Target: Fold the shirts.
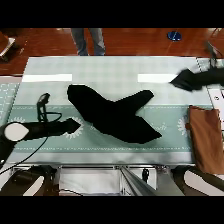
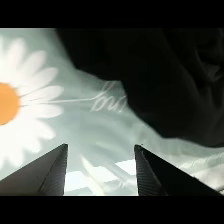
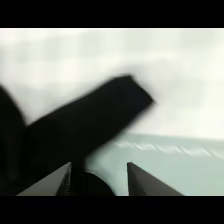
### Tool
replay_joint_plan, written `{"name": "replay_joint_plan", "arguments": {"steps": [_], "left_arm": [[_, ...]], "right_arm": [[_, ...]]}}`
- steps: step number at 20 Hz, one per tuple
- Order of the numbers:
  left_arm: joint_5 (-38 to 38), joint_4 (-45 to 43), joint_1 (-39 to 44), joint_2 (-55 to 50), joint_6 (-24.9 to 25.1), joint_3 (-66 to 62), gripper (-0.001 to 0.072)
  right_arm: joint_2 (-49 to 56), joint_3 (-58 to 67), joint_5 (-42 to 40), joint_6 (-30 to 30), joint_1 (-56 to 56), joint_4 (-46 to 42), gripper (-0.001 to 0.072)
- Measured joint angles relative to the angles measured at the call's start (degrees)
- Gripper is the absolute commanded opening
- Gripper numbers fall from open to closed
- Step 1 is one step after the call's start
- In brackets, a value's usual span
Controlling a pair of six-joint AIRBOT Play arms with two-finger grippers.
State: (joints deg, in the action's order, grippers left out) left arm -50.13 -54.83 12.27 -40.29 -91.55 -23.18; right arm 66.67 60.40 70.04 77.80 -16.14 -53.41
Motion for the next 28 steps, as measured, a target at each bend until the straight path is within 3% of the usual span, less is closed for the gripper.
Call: {"name": "replay_joint_plan", "arguments": {"steps": [4, 7, 16, 17, 18, 19, 28], "left_arm": [[10.47, 3.41, 1.90, -8.81, 0.74, -0.17, 0.0509], [13.68, 4.35, 2.38, -16.90, 2.12, -3.56, 0.0509], [7.80, 5.79, 4.24, -35.28, 6.58, -16.59, 0.0489], [7.28, 6.05, 4.61, -36.54, 7.21, -17.68, 0.0356], [7.04, 6.51, 5.01, -37.64, 7.93, -18.64, 0.0136], [6.43, 6.97, 5.33, -38.56, 8.79, -19.43, 0.0027], [4.37, 10.73, 6.23, -41.68, 14.03, -22.23, 0.0020]], "right_arm": [[-9.33, -16.94, -2.58, -1.33, -5.51, -1.66, 0.0406], [-12.26, -24.22, -3.87, -2.08, -6.80, -1.11, 0.0406], [-13.90, -29.53, -4.11, -2.99, -7.58, 0.61, 0.0406], [-13.90, -30.34, -3.78, -2.97, -7.58, 0.59, 0.0406], [-13.94, -31.36, -3.61, -2.89, -7.30, 0.48, 0.0406], [-13.94, -32.44, -3.54, -2.62, -6.78, 0.17, 0.0406], [-11.06, -36.96, -4.37, 1.31, 3.41, -0.59, 0.0406]]}}
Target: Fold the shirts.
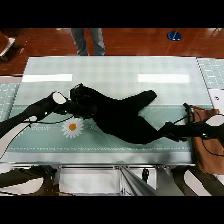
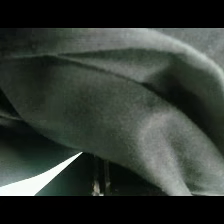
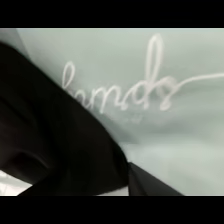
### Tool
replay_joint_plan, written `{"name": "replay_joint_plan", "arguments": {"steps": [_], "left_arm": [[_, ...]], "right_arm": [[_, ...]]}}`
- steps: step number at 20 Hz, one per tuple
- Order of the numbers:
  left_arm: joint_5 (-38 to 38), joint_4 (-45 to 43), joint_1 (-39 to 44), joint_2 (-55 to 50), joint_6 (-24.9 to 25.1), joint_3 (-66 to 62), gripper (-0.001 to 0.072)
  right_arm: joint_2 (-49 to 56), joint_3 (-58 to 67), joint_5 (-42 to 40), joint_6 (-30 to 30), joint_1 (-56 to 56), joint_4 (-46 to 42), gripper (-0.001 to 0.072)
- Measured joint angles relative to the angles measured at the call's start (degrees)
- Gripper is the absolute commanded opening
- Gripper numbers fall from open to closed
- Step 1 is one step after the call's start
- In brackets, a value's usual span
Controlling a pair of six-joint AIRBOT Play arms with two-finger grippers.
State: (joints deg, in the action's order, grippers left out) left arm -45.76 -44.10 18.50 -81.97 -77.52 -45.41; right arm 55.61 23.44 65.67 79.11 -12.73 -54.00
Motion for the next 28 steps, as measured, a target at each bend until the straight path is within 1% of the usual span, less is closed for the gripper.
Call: {"name": "replay_joint_plan", "arguments": {"steps": [1, 2, 3, 4, 5, 7, 10, 13, 15, 18, 20, 23, 25, 28], "left_arm": [[-0.13, 0.07, 0.00, -0.07, 0.17, -0.07, 0.0020], [-0.24, 0.13, 0.00, -0.09, 0.24, -0.11, 0.0019], [-0.28, 0.20, 0.00, -0.09, 0.37, -0.11, 0.0020], [-0.35, 0.22, -0.02, -0.09, 0.44, -0.15, 0.0019], [-0.74, 0.13, -0.31, 0.00, 0.63, -0.31, 0.0019], [-2.36, 0.22, -1.68, 1.01, 1.42, -1.29, 0.0019], [-4.74, 0.33, -6.19, 6.05, 2.25, -5.49, 0.0019], [-6.19, 1.20, -11.78, 14.16, 2.60, -13.49, 0.0019], [-6.75, 1.75, -15.12, 19.47, 2.73, -20.28, 0.0019], [-7.91, 2.36, -19.41, 26.60, 2.82, -31.26, 0.0019], [-8.31, 2.60, -21.86, 30.47, 2.93, -37.35, 0.0019], [-8.79, 2.36, -25.90, 36.68, 2.93, -44.09, 0.0019], [-8.94, 1.16, -28.50, 41.20, 2.93, -46.34, 0.0019], [-10.73, -2.97, -31.30, 47.69, 2.75, -47.82, 0.0019]], "right_arm": [[1.11, -0.11, -0.37, 0.04, 1.40, 0.55, 0.0389], [2.45, -0.17, -0.83, 0.07, 3.10, 1.55, 0.0269], [3.63, -0.15, -1.42, -0.04, 4.72, 2.82, 0.0128], [4.76, 0.26, -2.27, -0.68, 6.36, 4.24, 0.0044], [5.62, 1.18, -3.08, -1.40, 7.67, 5.64, 0.0027], [6.58, 4.96, -3.61, -3.15, 9.18, 7.34, 0.0026], [7.32, 17.66, -2.47, -4.17, 10.29, 7.69, 0.0026], [7.58, 36.35, -1.60, -2.95, 10.73, 5.66, 0.0026], [7.67, 50.97, -0.48, -1.46, 10.86, 3.17, 0.0026], [7.58, 71.10, 3.19, -0.07, 10.93, -0.28, 0.0026], [6.58, 81.92, 5.88, 0.37, 10.95, -2.58, 0.0026], [1.79, 90.40, 8.17, 0.92, 10.97, -7.17, 0.0026], [-2.36, 92.83, 9.55, 1.40, 10.97, -11.26, 0.0026], [-7.78, 94.40, 12.33, 2.21, 10.97, -17.05, 0.0026]]}}
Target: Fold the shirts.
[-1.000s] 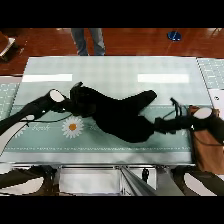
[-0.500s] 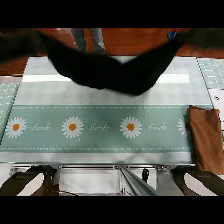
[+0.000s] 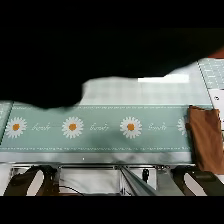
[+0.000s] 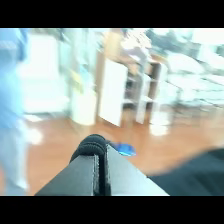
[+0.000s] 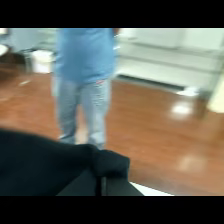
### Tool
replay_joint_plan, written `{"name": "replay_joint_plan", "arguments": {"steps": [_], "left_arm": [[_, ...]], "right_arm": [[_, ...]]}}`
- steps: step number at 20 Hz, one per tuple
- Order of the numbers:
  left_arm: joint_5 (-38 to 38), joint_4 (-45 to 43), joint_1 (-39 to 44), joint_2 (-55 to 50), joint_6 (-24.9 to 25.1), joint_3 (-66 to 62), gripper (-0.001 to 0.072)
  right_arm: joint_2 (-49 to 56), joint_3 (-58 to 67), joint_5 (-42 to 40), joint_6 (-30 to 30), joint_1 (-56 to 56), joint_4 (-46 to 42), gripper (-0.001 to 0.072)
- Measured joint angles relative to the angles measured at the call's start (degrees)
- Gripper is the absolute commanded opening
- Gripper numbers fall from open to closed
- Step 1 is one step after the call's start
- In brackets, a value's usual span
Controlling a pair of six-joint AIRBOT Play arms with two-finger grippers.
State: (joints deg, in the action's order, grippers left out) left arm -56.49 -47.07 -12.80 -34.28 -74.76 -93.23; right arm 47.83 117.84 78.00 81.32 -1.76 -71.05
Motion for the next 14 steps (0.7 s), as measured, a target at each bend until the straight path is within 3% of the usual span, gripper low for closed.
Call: {"name": "replay_joint_plan", "arguments": {"steps": [4, 8, 11, 14], "left_arm": [[-9.16, -4.50, -1.40, 5.09, -1.79, 0.55, 0.0019], [-15.93, -6.32, -1.77, 6.40, -2.95, 9.29, 0.0019], [-16.33, -6.91, -1.86, 5.18, -3.28, 20.41, 0.0019], [-10.95, -7.13, -1.81, 0.57, -3.50, 32.81, 0.0019]], "right_arm": [[-4.79, -2.89, 4.35, 1.77, 0.00, -5.09, 0.0026], [-5.68, -13.49, 5.35, 2.67, 0.00, -5.97, 0.0026], [-3.26, -22.80, 3.41, 2.95, 0.00, -6.29, 0.0026], [3.54, -29.20, -0.07, 3.04, 0.00, -7.04, 0.0026]]}}
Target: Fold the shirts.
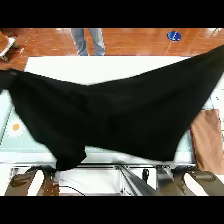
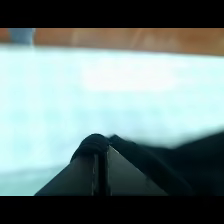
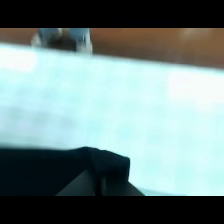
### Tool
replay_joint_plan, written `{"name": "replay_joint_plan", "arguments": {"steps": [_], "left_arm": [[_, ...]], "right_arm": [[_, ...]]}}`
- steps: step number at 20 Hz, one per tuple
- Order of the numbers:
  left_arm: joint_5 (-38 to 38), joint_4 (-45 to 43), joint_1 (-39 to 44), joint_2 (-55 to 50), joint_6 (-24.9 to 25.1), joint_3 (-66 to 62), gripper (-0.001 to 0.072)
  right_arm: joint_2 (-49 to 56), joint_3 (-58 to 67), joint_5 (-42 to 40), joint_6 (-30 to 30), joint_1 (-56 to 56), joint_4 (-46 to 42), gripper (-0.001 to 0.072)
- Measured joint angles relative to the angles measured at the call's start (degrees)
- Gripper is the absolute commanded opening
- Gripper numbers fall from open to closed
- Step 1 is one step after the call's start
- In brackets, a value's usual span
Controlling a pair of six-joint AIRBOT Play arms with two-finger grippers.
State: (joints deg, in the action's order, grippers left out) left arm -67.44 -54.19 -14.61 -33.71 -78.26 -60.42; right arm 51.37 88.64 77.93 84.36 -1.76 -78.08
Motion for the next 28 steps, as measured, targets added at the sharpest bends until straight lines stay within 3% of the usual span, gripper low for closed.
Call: {"name": "replay_joint_plan", "arguments": {"steps": [4, 10, 11, 12, 13, 16, 19, 22, 25, 28], "left_arm": [[10.75, 0.31, 1.49, -12.94, 0.00, 9.27, 0.0020], [24.11, 5.07, 4.11, -35.08, 0.20, 7.50, 0.0023], [24.98, 5.57, 4.24, -37.68, 0.22, 6.43, 0.0104], [25.90, 6.25, 4.35, -40.11, 0.22, 5.27, 0.0378], [25.97, 6.36, 4.42, -41.86, 0.22, 4.33, 0.0511], [23.04, 5.64, 3.50, -44.83, 1.75, 1.18, 0.0511], [12.72, -2.34, -1.27, -45.35, 2.16, -1.70, 0.0511], [4.09, -7.87, -8.74, -43.28, 1.68, 1.18, 0.0511], [-0.20, -7.96, -15.58, -39.43, 3.17, 10.67, 0.0510], [-0.50, -1.81, -20.48, -37.42, 7.96, 19.98, 0.0509]], "right_arm": [[14.58, -2.71, -7.17, 0.11, 0.00, 3.37, 0.0026], [37.88, 4.26, -16.22, 1.86, 0.00, 11.63, 0.0029], [40.98, 6.21, -16.59, 2.71, -0.02, 12.44, 0.0126], [43.93, 8.33, -17.31, 4.02, -0.09, 13.35, 0.0345], [46.34, 10.25, -17.70, 5.05, -0.37, 14.51, 0.0413], [49.94, 14.32, -16.50, 7.04, -2.91, 17.59, 0.0413], [49.20, 16.26, -8.61, 6.01, -8.52, 18.12, 0.0413], [44.50, 14.05, -0.07, 3.78, -15.28, 12.72, 0.0413], [35.76, 2.71, 0.09, 2.82, -21.57, 8.85, 0.0413], [26.58, -14.47, -4.98, 1.11, -25.75, 10.25, 0.0413]]}}
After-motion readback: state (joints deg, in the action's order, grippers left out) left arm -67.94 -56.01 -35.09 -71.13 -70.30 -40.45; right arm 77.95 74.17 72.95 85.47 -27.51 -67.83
